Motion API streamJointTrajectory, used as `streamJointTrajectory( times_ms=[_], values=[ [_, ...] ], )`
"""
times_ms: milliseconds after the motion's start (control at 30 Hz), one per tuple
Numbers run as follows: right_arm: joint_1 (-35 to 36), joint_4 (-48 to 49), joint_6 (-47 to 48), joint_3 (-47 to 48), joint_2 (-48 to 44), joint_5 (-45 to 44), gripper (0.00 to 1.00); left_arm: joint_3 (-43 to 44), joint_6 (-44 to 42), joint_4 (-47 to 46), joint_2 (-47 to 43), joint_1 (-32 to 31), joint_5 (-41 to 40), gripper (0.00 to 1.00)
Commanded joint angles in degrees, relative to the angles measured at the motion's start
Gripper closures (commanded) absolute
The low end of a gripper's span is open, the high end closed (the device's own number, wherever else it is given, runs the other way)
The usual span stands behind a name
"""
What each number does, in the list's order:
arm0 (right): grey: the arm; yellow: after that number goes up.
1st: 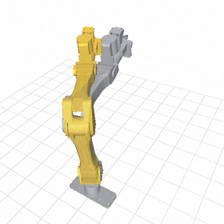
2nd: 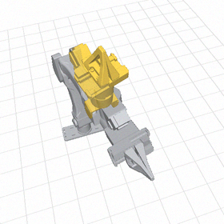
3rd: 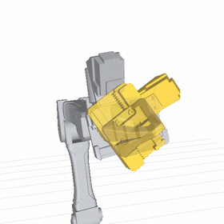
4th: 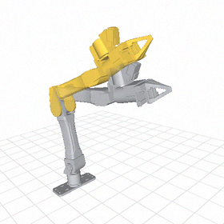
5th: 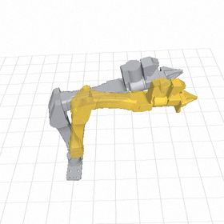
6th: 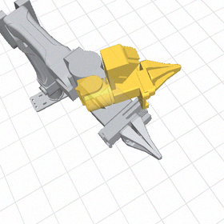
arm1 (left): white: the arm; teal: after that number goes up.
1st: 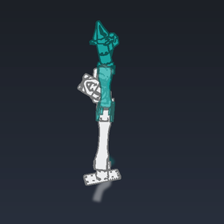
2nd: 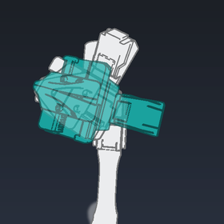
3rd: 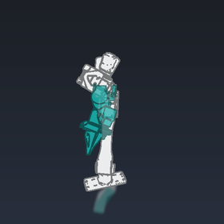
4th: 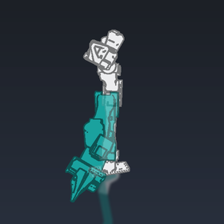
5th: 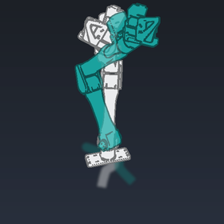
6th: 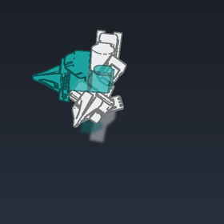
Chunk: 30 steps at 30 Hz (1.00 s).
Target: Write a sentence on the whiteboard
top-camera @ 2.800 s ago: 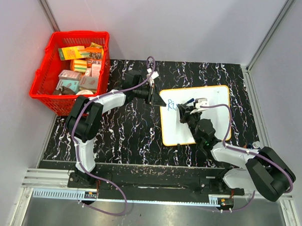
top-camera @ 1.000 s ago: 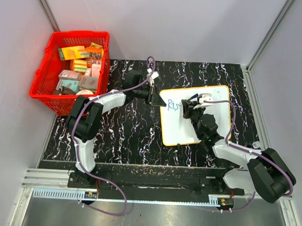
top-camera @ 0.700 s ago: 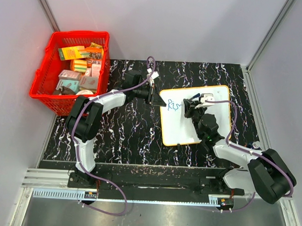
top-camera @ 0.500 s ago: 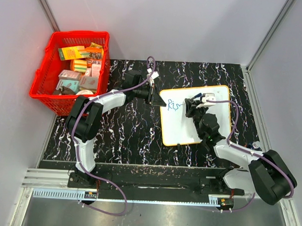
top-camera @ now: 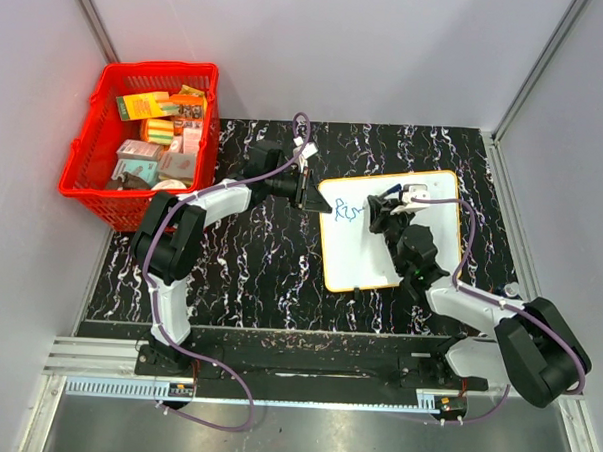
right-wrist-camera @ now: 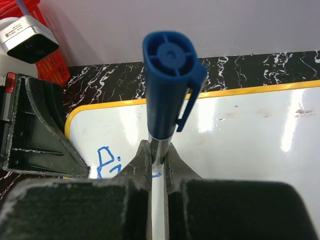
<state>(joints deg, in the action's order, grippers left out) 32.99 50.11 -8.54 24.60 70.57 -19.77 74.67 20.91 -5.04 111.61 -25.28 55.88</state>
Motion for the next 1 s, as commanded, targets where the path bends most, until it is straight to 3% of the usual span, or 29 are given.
streamJointTrajectory(
  times_ms=[0,967],
  values=[
    [-0.3,1.0,-0.7,2.6,1.3,2.0,1.00,-0.1,-11.6,2.9,2.9,-2.0,-8.4,1.00],
    [-0.3,-2.1,-2.4,-1.8,-2.4,3.5,1.00,0.5,-11.9,3.5,3.4,-2.0,-8.6,1.00]
  ],
)
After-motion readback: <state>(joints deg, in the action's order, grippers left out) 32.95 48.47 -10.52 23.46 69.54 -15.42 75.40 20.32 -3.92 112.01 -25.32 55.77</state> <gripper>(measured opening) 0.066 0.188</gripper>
